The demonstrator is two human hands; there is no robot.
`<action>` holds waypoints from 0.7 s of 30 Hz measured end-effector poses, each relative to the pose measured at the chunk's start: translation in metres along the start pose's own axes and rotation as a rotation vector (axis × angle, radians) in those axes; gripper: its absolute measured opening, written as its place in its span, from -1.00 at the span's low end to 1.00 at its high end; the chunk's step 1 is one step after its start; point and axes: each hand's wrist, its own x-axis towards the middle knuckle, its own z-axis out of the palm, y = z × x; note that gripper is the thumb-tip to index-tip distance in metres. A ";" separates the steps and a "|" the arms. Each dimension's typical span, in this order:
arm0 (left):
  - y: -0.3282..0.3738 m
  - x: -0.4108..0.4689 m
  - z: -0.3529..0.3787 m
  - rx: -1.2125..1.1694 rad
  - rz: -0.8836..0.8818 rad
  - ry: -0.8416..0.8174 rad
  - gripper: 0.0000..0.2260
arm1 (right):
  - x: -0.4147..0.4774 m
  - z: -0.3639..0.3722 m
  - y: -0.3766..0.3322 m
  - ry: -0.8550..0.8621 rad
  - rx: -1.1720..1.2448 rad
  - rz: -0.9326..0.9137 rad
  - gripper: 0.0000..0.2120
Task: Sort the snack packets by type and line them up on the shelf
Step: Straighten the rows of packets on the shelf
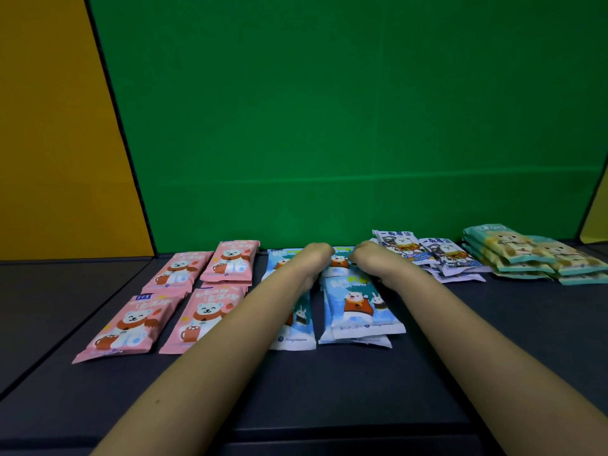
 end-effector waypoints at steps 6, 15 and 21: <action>-0.002 -0.001 -0.003 0.004 0.012 -0.017 -0.84 | -0.004 -0.001 0.001 -0.014 0.029 -0.026 -0.88; -0.044 -0.066 -0.020 -0.080 0.056 -0.157 -0.56 | -0.068 -0.004 0.046 -0.117 0.382 -0.062 -0.44; -0.046 -0.084 -0.001 -0.268 0.030 -0.262 -0.56 | -0.090 0.015 0.036 -0.098 0.614 -0.049 -0.53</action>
